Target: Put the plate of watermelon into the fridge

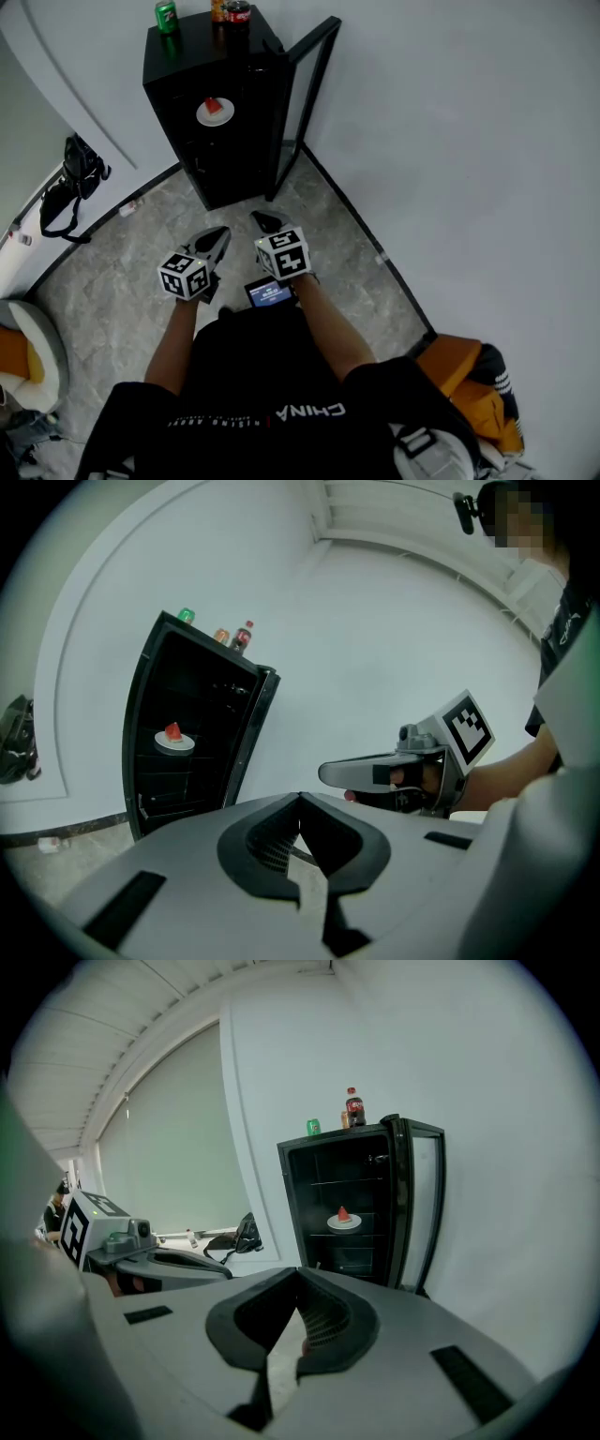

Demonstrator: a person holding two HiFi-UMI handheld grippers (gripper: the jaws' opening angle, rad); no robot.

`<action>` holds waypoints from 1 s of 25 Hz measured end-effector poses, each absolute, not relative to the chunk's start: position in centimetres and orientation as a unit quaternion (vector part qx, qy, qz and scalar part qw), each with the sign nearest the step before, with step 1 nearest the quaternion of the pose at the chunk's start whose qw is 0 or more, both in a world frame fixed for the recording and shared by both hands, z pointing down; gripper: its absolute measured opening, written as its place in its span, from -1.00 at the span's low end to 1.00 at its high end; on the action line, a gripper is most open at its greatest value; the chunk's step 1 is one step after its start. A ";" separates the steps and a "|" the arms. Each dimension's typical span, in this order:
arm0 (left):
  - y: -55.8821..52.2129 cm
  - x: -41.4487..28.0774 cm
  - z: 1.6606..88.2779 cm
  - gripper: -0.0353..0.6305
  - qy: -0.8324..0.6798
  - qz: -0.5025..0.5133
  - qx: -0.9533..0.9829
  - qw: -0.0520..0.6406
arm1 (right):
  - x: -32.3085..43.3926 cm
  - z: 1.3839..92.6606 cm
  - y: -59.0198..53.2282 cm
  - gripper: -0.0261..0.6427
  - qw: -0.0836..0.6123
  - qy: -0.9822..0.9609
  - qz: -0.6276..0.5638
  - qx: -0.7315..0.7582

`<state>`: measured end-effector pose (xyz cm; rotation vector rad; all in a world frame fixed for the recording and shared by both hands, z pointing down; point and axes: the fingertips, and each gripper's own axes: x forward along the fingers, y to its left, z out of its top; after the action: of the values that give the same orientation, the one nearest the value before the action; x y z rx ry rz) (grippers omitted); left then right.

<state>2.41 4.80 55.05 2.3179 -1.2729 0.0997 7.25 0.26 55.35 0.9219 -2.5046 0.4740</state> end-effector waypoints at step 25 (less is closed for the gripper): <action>3.0 1.5 57.0 -0.86 -0.492 0.083 0.831 0.244 | 6.4 57.1 -0.3 -0.88 0.225 -0.901 0.187 0.319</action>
<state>1.53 3.04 57.00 2.2707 -1.3444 0.2259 6.35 -0.31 57.12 0.8803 -2.4857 0.5168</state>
